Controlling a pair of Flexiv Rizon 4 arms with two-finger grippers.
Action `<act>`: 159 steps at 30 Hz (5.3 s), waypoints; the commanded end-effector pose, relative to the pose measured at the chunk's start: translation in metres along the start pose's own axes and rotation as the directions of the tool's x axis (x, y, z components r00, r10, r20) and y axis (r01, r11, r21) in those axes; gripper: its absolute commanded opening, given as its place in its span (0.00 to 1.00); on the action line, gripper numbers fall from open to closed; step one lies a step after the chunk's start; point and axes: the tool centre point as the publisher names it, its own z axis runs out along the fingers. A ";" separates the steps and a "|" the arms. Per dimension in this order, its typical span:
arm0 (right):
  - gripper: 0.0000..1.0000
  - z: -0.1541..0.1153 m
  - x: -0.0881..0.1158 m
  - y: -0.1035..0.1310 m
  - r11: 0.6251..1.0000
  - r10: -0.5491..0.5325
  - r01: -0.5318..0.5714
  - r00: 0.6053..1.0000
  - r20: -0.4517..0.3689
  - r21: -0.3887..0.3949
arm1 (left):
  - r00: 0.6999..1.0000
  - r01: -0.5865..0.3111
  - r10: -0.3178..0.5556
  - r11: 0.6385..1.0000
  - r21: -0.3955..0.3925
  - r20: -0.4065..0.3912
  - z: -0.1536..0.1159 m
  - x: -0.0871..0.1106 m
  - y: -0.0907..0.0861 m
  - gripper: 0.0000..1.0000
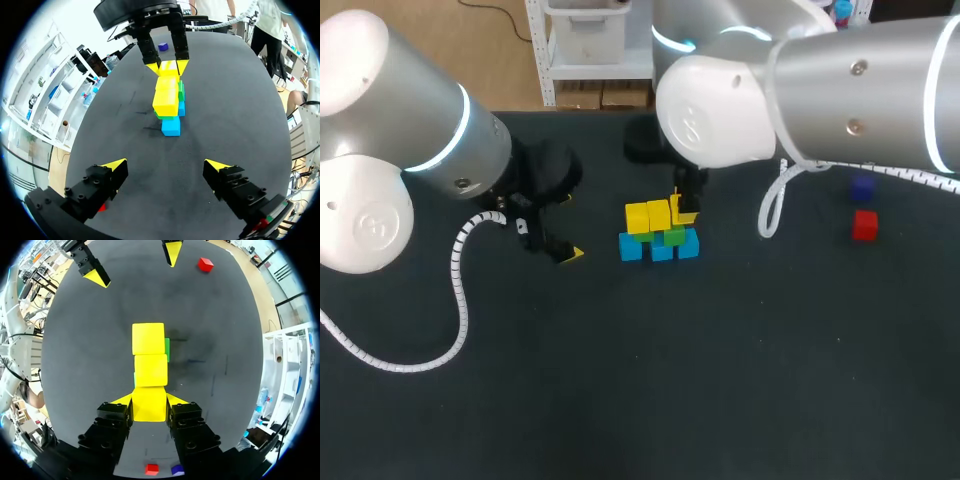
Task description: Place the blue cubes, place green cubes on the blue cubes, place the yellow cubes on the green cubes, then place the red cubes on the yellow cubes, and place purple cube on the red cubes.
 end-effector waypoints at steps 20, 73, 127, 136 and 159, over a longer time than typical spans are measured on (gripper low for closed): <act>0.00 0.003 -0.002 -0.008 1.000 -0.008 0.008 1.000 0.003 -0.004 | 1.000 -0.003 0.003 1.000 0.004 0.005 0.000 0.001 0.001 1.00; 0.05 0.010 -0.007 -0.005 1.000 0.009 -0.010 0.999 -0.035 -0.028 | 1.000 -0.003 0.003 1.000 0.004 0.005 0.000 0.001 0.001 1.00; 1.00 -0.049 0.077 -0.011 0.970 0.111 -0.161 0.960 0.257 0.182 | 1.000 -0.003 0.003 1.000 0.004 0.005 0.000 0.001 0.001 1.00; 1.00 -0.064 0.090 -0.018 0.969 0.088 -0.161 0.935 0.343 0.189 | 1.000 -0.003 0.003 1.000 0.004 0.005 0.000 0.001 0.001 1.00; 1.00 -0.068 0.121 -0.013 0.966 0.083 -0.213 0.795 0.601 0.149 | 1.000 -0.003 0.003 1.000 0.004 0.005 0.000 0.001 0.001 1.00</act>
